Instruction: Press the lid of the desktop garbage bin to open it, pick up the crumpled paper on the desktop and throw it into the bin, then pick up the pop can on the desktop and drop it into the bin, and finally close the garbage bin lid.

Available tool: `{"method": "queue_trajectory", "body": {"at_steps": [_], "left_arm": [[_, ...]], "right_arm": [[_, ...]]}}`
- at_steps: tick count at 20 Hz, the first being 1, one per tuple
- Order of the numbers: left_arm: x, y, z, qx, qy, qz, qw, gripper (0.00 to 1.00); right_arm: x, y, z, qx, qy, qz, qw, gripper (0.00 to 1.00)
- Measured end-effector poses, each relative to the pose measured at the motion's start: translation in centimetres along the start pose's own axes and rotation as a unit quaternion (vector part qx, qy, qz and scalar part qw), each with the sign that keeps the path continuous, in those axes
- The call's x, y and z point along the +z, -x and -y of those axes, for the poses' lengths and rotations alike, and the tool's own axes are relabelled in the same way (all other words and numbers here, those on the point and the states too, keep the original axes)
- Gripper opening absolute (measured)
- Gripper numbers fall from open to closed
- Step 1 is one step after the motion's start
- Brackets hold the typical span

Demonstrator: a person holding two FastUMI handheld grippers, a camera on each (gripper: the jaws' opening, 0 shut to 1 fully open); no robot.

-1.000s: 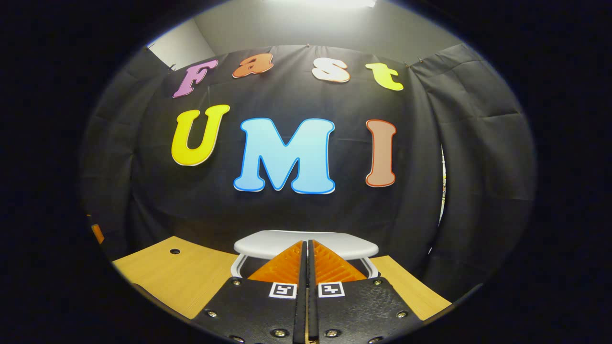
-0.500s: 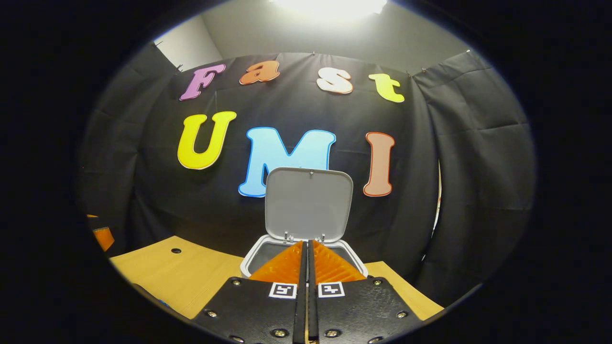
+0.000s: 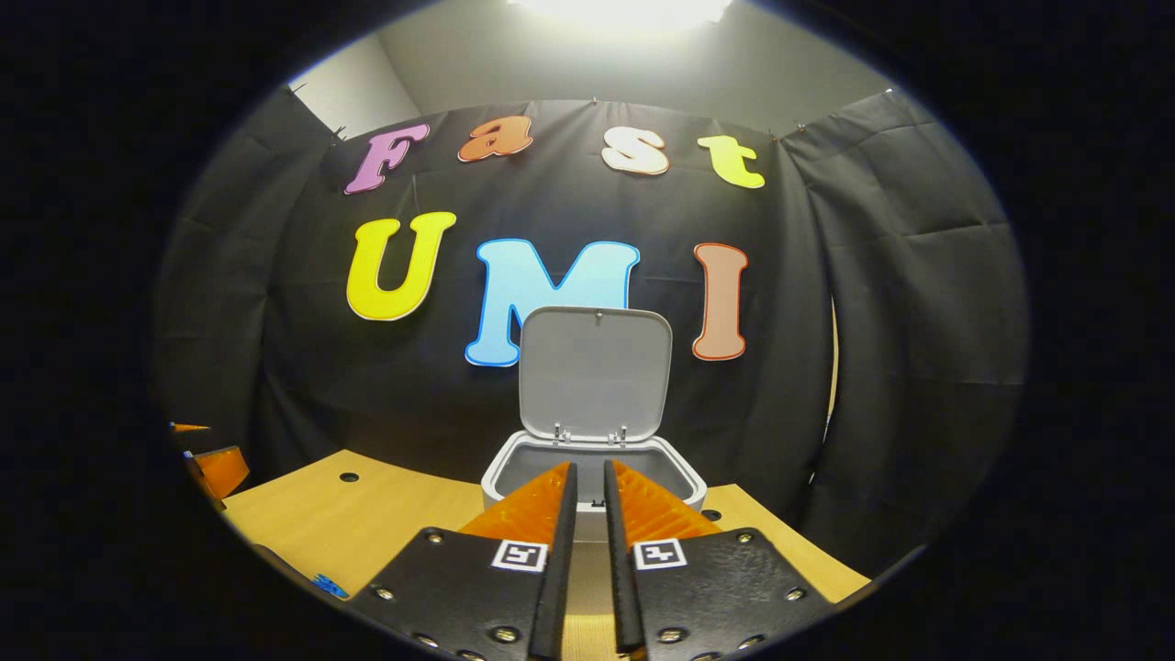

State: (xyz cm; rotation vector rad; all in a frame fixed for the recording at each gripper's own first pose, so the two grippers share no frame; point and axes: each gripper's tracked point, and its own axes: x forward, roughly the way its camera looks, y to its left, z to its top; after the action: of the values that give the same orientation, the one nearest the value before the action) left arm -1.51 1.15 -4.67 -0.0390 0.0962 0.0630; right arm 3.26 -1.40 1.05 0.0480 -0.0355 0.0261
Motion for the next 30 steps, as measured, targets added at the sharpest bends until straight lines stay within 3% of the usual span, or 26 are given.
{"method": "queue_trajectory", "body": {"at_steps": [1, 3, 6, 10, 11, 12, 16, 24, 30], "left_arm": [[-0.2, 0.1, -0.2, 0.001, 0.001, -0.002, 1.0, 0.95], [-0.7, 0.1, -0.5, 0.004, 0.002, -0.006, 1.0, 0.95], [-1.9, -0.1, -1.1, 0.007, 0.006, -0.018, 1.0, 0.95], [-5.3, -0.3, -1.7, 0.01, 0.003, -0.052, 0.999, 0.96], [-6.3, -0.3, -1.8, 0.008, -0.003, -0.061, 0.998, 0.95], [-7.2, -0.3, -1.8, 0.002, -0.008, -0.074, 0.997, 0.95], [-11.5, -0.2, -1.9, -0.019, -0.027, -0.123, 0.992, 0.95], [-22.8, -1.1, -2.4, -0.096, -0.046, -0.237, 0.966, 0.95], [-29.3, -2.3, -4.3, -0.096, -0.044, -0.302, 0.947, 0.96]], "right_arm": [[0.2, 0.4, -0.2, 0.002, -0.001, 0.006, 1.0, 0.23], [0.5, 1.0, -0.3, 0.001, 0.005, 0.013, 1.0, 0.42], [0.8, 1.7, -0.7, 0.006, 0.005, 0.021, 1.0, 0.58], [0.1, 2.6, -1.5, 0.011, -0.001, 0.021, 1.0, 0.92], [-0.2, 2.7, -1.4, 0.008, 0.002, 0.017, 1.0, 0.97], [-0.4, 2.9, -1.4, 0.007, 0.004, 0.013, 1.0, 0.94], [-0.9, 3.4, -1.8, 0.003, 0.003, -0.007, 1.0, 0.98], [-1.4, 6.0, -2.6, -0.063, -0.001, -0.041, 0.997, 0.97], [-0.3, 7.7, -3.8, -0.078, 0.01, -0.046, 0.996, 0.97]]}}
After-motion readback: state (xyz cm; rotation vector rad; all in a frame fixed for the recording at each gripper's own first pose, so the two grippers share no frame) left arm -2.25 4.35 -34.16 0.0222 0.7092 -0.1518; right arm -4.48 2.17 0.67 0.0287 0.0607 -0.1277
